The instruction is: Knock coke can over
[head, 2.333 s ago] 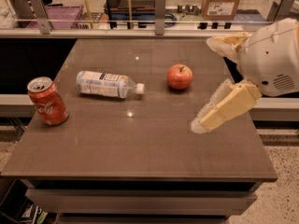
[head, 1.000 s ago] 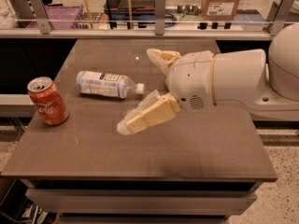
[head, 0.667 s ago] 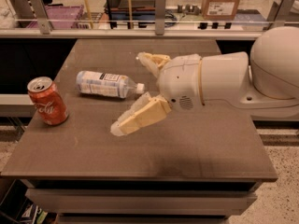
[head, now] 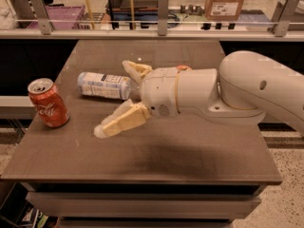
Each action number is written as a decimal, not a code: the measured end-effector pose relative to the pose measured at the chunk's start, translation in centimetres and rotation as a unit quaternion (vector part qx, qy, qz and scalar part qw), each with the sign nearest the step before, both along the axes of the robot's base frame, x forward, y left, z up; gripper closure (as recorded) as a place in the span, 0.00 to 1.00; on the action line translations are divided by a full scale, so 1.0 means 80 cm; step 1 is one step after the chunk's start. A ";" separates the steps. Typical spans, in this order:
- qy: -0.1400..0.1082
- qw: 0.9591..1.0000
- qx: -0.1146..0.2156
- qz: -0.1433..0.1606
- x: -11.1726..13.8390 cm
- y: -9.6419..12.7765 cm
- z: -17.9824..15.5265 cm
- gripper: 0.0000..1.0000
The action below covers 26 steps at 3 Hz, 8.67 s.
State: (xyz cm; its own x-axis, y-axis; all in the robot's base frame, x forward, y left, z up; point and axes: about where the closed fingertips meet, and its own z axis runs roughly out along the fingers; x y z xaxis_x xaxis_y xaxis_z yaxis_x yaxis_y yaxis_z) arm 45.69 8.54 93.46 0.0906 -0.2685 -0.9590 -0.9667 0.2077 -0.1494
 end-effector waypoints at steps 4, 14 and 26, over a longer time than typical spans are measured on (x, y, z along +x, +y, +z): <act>0.025 0.998 0.050 -0.010 0.023 0.111 -0.023 0.00; 0.017 0.994 0.091 0.049 0.038 0.235 -0.026 1.00; 0.073 0.942 -0.315 -0.089 0.038 0.144 -0.043 1.00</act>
Offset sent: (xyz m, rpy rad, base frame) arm 0.0130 0.0632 -0.0066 0.1134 0.0057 -0.0774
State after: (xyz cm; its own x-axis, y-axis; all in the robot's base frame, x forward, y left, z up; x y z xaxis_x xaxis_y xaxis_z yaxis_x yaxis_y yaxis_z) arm 48.73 20.03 90.01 -0.1304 -0.7876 -0.6022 -0.9452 0.2822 -0.1644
